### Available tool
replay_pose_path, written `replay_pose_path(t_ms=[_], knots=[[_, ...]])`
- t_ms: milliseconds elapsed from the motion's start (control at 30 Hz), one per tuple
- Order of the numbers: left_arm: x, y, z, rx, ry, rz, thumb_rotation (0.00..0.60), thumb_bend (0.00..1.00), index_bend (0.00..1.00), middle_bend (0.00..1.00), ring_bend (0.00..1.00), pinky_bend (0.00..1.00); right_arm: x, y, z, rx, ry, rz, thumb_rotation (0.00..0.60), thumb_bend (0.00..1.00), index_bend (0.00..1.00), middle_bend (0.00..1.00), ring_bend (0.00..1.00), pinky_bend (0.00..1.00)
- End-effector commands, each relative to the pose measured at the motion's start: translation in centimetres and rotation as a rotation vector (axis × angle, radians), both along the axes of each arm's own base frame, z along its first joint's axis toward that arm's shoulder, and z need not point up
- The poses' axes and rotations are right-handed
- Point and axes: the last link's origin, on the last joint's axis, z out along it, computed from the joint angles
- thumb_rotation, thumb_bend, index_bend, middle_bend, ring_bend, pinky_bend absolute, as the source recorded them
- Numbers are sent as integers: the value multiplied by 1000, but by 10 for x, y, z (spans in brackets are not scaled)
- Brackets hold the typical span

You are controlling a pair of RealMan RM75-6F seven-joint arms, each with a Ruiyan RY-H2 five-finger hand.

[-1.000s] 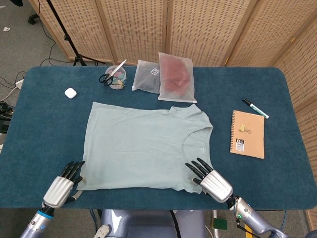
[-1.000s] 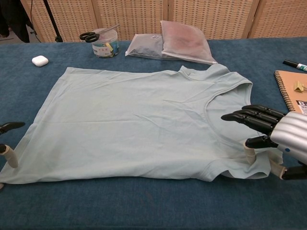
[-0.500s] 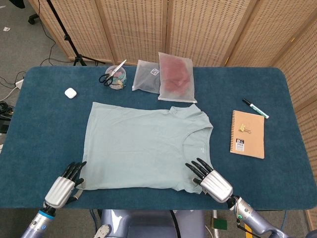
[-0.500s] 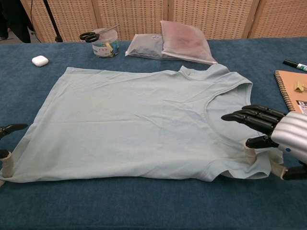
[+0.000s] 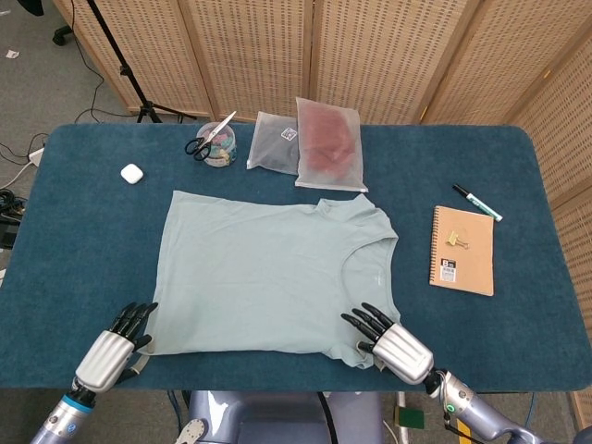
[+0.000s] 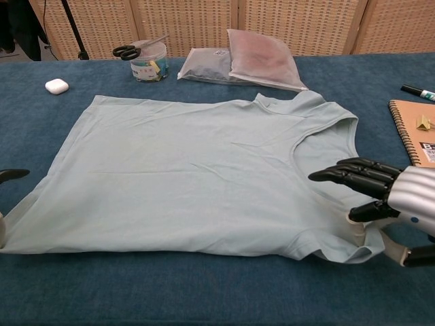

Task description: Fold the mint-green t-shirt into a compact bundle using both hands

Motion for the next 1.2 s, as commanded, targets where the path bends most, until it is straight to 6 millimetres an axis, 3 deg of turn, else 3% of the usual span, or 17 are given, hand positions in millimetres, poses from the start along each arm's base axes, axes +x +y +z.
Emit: replay_pose_path(t_ms=[33,433,1200], knots=[[1,-2,9,-12,4,-25,600,535,771,0,0,0,2,3,3,25,-14,12,600,726,597,57,0,0],[0,-15,33,-59,47,-90,600,541,771,0,0,0,6,27,10,138,-29,44,600,742,602,63,0,0],[1,-52,51,-164,21,-139,600,560,771,0,0,0,8,69,24,256,55,202,600,749,606,73,0,0]])
